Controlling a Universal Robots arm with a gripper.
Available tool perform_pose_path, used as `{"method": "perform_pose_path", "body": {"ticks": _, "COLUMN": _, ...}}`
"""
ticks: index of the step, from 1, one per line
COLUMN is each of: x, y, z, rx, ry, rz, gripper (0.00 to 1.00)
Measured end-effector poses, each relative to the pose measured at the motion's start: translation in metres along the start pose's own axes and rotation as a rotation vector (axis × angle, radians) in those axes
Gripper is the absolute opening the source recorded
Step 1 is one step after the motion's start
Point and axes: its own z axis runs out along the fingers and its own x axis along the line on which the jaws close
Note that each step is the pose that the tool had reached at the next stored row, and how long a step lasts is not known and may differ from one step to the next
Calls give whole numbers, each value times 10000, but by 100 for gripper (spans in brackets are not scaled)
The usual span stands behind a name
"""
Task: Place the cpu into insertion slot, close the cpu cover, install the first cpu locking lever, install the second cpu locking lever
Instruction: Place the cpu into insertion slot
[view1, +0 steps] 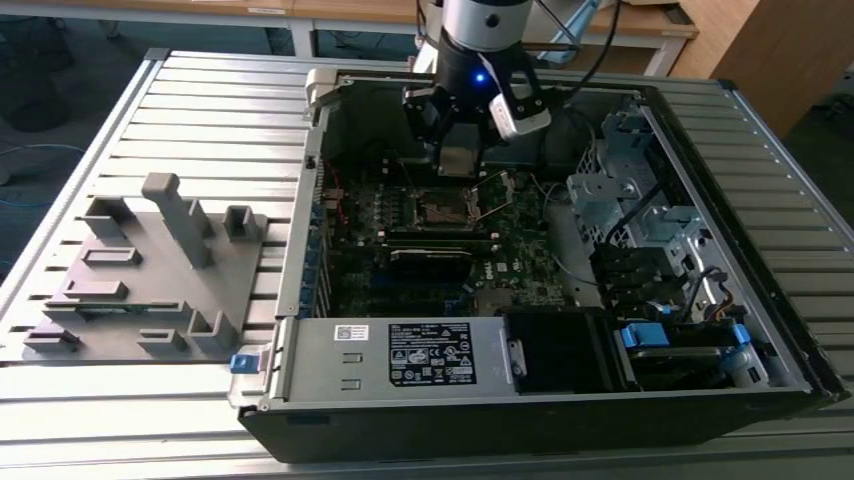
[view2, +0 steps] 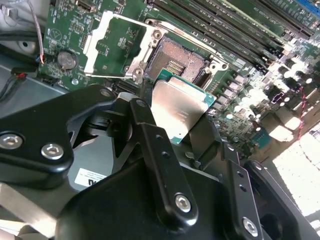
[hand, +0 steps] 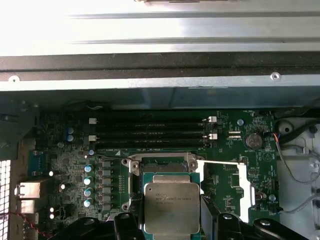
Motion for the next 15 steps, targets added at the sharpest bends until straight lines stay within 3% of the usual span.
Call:
{"method": "perform_pose_path", "body": {"ticks": 13, "x": 0, "y": -6, "z": 70, "rx": 6, "ry": -210, "rz": 2314, "gripper": 54}}
{"method": "perform_pose_path", "body": {"ticks": 15, "x": 0, "y": -7, "z": 70, "rx": 7, "ry": -223, "rz": 2464, "gripper": 54}}
